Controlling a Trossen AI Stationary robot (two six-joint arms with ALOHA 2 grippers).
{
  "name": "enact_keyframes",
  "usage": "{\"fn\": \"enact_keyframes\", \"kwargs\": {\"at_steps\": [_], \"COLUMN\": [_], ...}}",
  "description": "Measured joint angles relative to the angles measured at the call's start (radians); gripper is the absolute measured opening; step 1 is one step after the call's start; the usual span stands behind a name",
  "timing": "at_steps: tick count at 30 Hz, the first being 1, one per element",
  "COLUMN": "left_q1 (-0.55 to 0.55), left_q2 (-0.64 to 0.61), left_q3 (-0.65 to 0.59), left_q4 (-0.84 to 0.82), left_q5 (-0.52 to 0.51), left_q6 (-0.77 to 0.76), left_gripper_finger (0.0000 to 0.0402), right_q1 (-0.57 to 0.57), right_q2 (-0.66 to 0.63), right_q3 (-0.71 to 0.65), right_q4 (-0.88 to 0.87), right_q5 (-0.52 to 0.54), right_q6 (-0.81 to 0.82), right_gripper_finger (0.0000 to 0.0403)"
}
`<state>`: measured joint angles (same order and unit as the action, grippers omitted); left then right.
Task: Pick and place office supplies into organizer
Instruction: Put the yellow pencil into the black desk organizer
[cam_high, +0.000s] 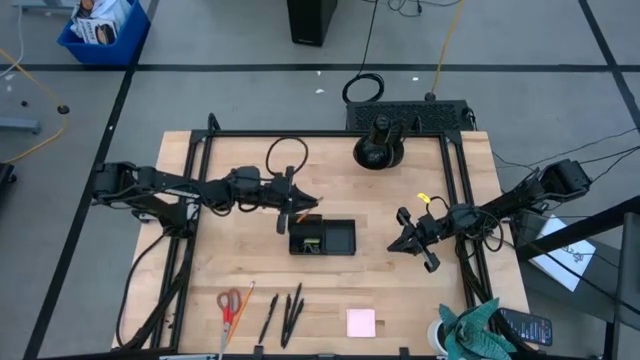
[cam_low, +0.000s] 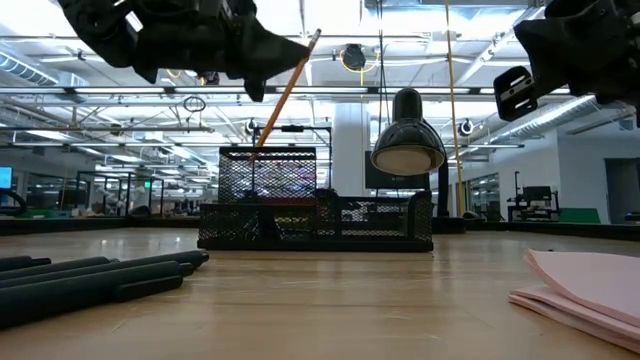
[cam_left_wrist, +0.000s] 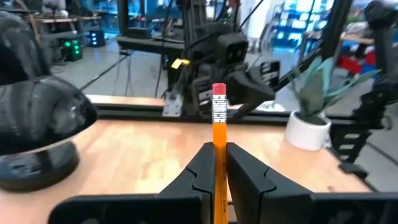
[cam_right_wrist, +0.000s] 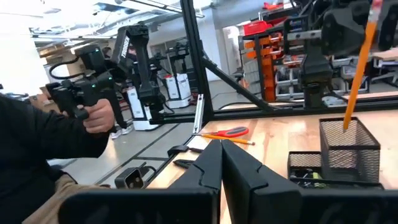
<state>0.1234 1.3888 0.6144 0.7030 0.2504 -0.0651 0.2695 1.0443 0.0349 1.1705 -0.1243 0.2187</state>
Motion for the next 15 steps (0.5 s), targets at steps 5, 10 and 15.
{"fn": "enact_keyframes", "kwargs": {"at_steps": [5,10,15], "left_q1": [-0.001,-0.022,-0.037], "left_q2": [0.001,0.000,0.025], "left_q3": [0.000,0.000,0.000], "left_q4": [-0.045,-0.049,-0.012], "left_q5": [-0.024,-0.049,-0.051], "left_q6": [0.025,0.076,0.087], "left_gripper_finger": [0.0031,0.0030,0.0031], "right_q1": [0.000,0.000,0.000], "right_q2": [0.000,0.000,0.000], "right_q3": [0.000,0.000,0.000], "right_q4": [0.000,0.000,0.000], "right_q5": [-0.001,0.000,0.000], "right_q6": [-0.022,-0.030,-0.033], "right_gripper_finger": [0.0000,0.0000,0.0000]}}
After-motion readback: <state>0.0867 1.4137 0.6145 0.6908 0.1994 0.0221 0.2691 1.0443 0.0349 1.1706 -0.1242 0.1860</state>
